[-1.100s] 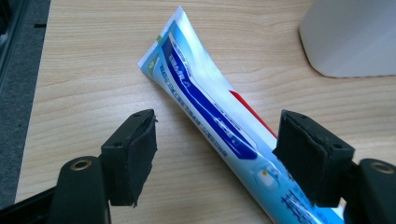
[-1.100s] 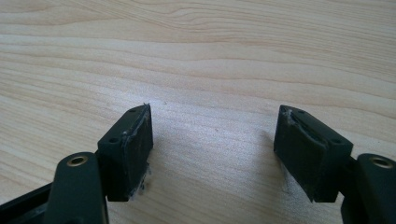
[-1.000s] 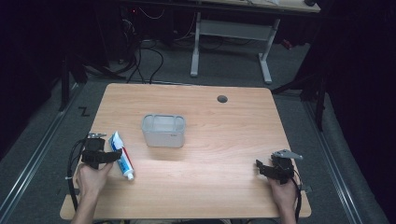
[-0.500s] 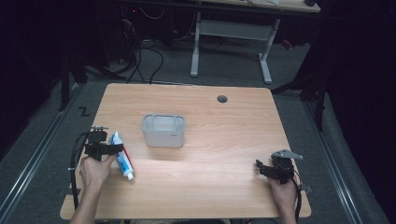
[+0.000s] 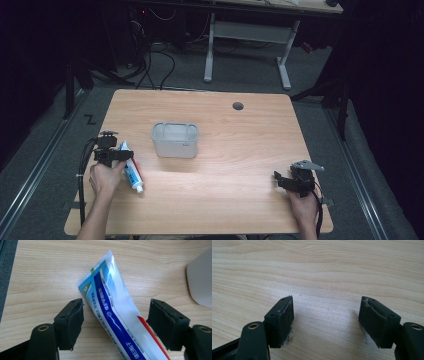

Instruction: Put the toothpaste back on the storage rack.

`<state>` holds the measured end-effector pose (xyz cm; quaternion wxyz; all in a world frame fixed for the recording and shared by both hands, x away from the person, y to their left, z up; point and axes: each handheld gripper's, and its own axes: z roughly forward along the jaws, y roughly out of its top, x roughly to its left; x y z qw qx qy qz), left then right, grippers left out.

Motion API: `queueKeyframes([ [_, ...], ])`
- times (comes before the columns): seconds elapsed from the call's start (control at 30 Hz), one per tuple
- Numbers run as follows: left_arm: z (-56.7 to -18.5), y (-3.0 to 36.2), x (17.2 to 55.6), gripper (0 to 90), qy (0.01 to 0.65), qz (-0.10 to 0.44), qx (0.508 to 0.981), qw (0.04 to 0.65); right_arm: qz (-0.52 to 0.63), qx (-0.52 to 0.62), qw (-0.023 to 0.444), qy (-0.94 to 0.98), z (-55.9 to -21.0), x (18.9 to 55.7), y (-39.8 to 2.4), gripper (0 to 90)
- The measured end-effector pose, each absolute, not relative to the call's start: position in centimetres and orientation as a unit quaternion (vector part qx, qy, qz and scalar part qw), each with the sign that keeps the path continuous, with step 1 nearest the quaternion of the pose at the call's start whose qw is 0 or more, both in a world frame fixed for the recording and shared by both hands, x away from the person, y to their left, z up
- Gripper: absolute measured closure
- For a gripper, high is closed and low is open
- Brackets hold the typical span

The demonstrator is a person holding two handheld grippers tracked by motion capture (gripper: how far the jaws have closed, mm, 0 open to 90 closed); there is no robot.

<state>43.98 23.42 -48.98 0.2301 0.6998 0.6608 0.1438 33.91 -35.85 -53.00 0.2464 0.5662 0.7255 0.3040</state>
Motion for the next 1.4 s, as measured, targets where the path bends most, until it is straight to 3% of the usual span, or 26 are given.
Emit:
queueKeyframes([
  [0.9,-49.5,22.8,44.8,37.5,0.672,0.137,0.698,0.205,0.303,0.567,0.246,0.725,-53.0,33.9,-35.8,28.2],
  [1.17,-49.9,22.3,44.5,33.8,0.671,0.135,0.704,0.188,0.303,0.567,0.246,0.725,-53.0,33.9,-35.8,28.2],
  [1.4,-50.5,21.7,44.6,45.1,0.668,0.134,0.709,0.181,0.303,0.567,0.246,0.725,-53.0,33.9,-35.8,28.2],
])
